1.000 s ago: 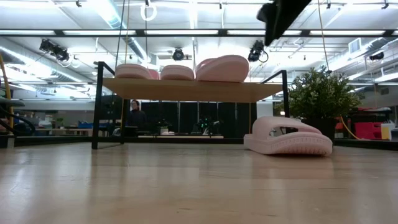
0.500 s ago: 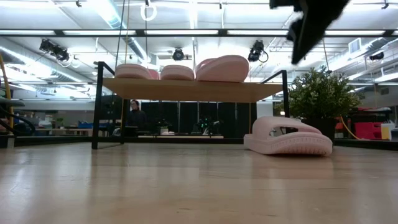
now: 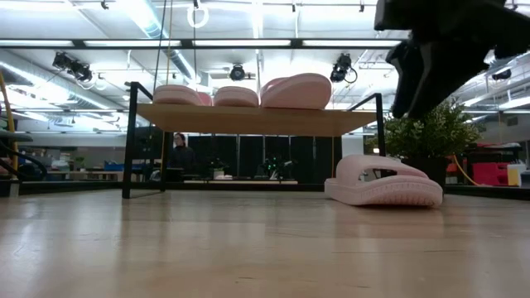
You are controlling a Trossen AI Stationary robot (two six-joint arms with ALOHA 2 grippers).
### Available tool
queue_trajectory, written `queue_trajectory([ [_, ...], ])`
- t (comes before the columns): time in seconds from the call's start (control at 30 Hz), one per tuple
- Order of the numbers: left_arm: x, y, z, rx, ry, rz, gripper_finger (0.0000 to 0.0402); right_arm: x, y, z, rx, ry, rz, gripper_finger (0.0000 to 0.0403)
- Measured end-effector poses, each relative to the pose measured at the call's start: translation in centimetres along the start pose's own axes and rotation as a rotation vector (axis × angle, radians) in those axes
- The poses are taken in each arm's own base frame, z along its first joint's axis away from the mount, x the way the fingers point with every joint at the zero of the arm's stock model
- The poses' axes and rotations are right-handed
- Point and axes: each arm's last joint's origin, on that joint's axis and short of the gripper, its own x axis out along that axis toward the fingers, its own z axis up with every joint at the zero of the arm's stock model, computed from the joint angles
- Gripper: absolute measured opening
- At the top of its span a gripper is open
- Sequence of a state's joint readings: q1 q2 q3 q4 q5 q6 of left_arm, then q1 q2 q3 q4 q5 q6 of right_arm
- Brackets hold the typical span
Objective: Pick and place slides into the shelf
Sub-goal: Put the pink slipper on the shelf
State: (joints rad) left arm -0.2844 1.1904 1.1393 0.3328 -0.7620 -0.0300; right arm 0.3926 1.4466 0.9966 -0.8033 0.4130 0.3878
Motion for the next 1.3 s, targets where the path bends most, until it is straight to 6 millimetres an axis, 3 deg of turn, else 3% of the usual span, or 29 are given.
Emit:
queue_trajectory([
  [0.6,0.0,0.0,0.0,0.001,0.002,0.000,0.0145,2.4,3.4,-0.6,-0.104,-0.013,-0.126,0.0244],
  [1.3,0.0,0.0,-0.4,0.025,0.029,0.001,0.0140,6.8,5.2,-0.9,-0.173,0.018,-0.261,0.0236],
])
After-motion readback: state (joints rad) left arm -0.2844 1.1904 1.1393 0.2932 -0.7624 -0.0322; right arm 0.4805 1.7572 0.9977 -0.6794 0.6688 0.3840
